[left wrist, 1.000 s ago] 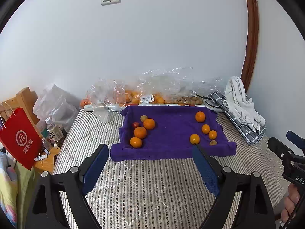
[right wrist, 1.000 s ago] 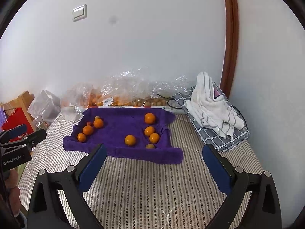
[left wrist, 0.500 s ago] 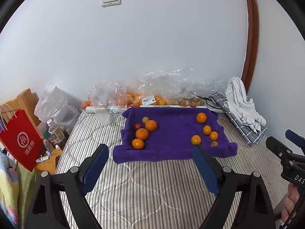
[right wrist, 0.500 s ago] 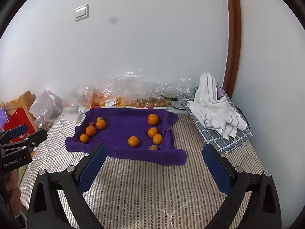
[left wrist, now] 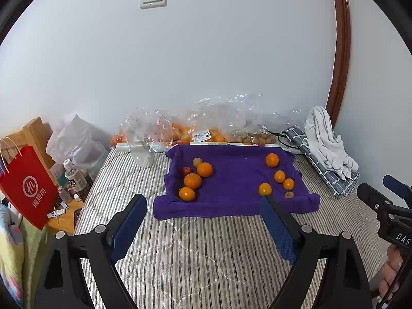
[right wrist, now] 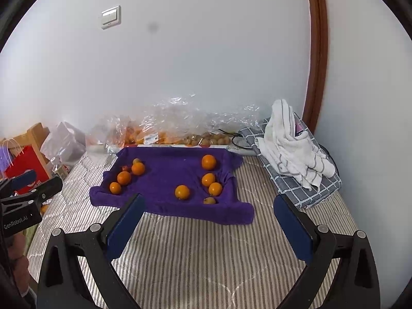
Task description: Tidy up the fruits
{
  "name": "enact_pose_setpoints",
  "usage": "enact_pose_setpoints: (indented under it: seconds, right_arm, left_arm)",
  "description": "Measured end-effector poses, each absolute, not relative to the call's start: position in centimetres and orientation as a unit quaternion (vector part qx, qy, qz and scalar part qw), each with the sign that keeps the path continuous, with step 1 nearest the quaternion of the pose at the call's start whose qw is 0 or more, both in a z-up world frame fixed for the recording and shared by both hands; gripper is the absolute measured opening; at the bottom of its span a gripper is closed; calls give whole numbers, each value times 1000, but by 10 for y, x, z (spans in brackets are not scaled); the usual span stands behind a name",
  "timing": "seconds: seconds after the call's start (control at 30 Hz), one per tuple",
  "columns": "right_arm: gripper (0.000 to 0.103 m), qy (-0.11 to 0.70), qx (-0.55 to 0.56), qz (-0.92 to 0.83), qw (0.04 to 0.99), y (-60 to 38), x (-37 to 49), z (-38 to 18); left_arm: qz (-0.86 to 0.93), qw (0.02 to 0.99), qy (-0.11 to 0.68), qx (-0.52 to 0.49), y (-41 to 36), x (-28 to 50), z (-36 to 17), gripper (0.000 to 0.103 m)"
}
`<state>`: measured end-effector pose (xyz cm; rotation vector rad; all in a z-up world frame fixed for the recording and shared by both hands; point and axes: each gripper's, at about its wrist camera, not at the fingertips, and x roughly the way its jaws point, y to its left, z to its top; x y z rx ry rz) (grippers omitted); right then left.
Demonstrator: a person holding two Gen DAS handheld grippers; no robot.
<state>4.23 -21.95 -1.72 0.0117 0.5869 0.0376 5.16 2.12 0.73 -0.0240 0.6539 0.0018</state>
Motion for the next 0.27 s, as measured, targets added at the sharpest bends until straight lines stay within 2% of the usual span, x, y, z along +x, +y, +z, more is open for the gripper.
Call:
enact_pose_setpoints:
  seconds: [0.27]
  right_arm:
    - [99, 293, 8, 20, 956, -221, 44, -19]
  left_arm:
    - [1, 946, 324, -8, 24, 53, 6, 89]
